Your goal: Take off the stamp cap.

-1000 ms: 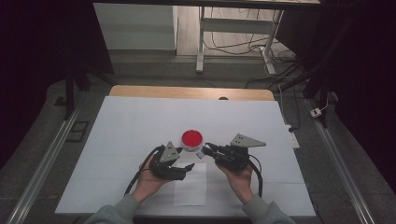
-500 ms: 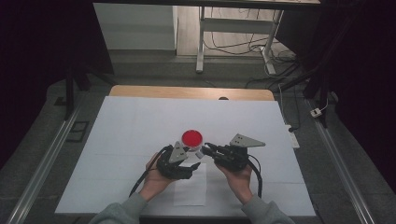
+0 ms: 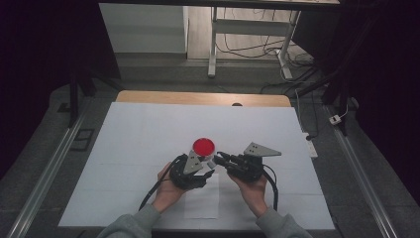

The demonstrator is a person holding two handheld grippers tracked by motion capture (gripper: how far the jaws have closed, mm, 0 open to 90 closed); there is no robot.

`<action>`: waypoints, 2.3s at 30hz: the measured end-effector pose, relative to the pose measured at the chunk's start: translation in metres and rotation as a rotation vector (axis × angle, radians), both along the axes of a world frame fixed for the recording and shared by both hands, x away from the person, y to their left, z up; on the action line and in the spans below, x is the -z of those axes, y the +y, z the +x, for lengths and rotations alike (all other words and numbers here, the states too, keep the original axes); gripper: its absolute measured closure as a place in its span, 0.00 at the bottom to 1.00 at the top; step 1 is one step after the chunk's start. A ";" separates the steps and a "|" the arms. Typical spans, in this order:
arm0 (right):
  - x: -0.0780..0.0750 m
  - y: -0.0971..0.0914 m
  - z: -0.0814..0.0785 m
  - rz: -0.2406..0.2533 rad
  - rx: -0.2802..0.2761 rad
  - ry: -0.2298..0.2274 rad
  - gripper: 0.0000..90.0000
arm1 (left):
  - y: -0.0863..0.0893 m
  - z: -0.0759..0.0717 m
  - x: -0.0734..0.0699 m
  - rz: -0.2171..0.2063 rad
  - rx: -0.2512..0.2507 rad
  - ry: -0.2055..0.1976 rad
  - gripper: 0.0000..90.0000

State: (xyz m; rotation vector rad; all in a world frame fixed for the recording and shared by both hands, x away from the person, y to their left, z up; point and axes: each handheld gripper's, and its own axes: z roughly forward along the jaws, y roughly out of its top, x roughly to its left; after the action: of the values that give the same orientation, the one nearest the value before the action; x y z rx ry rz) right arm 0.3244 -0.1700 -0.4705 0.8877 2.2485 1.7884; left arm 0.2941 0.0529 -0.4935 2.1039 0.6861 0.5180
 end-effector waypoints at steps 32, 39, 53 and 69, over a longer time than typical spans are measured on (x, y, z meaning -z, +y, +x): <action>0.004 0.001 0.002 0.007 0.014 0.026 0.84 | -0.009 0.002 0.004 0.072 0.031 -0.040 0.72; 0.007 0.002 0.001 -0.007 0.023 0.029 0.84 | -0.011 0.002 0.007 0.094 0.031 -0.038 0.72; -0.004 -0.013 0.002 0.027 0.108 0.000 0.84 | -0.015 0.002 0.018 0.115 0.052 -0.013 0.72; -0.001 -0.012 0.002 0.020 0.087 0.010 0.84 | -0.003 0.004 0.013 0.071 0.059 -0.008 0.72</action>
State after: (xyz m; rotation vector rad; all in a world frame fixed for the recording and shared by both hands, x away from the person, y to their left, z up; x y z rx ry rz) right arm 0.3264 -0.1821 -0.4691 0.9842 2.1664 1.7749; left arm 0.2980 0.0497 -0.5068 2.1807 0.6069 0.5245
